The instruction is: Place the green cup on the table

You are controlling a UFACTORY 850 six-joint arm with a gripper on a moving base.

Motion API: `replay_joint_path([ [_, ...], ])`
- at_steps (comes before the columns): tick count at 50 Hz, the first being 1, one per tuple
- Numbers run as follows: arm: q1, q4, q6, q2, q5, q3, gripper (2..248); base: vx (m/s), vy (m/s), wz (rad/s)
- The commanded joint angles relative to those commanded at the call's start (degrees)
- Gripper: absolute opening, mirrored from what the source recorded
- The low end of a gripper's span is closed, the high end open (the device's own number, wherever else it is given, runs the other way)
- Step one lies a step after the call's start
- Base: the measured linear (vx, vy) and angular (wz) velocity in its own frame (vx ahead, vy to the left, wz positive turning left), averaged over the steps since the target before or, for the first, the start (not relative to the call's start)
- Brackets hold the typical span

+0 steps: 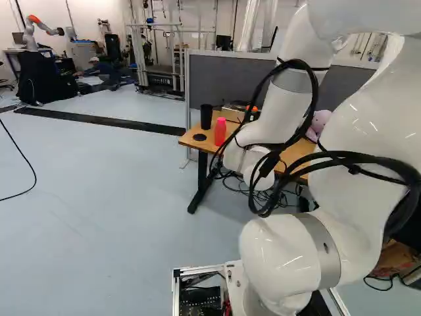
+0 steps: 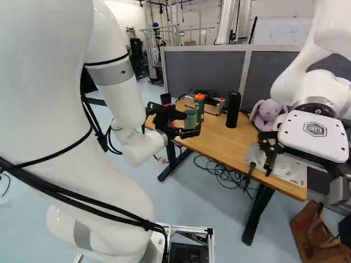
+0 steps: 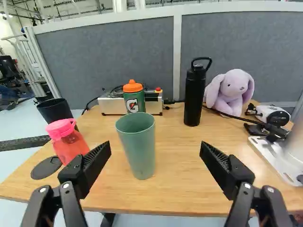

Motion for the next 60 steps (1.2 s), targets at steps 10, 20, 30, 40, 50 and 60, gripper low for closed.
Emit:
replay_joint_path([
  [10, 0.0, -0.6, 0.0, 0.4, -0.5, 0.1, 247, 0.000, 0.000, 0.000],
  [20, 0.1, -1.8, 0.0, 1.2, -1.6, 0.4, 247, 0.000, 0.000, 0.000],
  [30, 0.3, -3.6, 0.0, 2.5, -3.2, 0.9, 247, 0.000, 0.000, 0.000],
  [40, 0.5, -6.1, 0.0, 4.2, -5.4, 1.5, 247, 0.000, 0.000, 0.000],
  [50, 0.7, -9.2, 0.0, 6.3, -8.2, 2.3, 247, 0.000, 0.000, 0.000],
  [60, 1.0, -13.0, 0.0, 8.9, -11.6, 3.3, 247, 0.000, 0.000, 0.000],
])
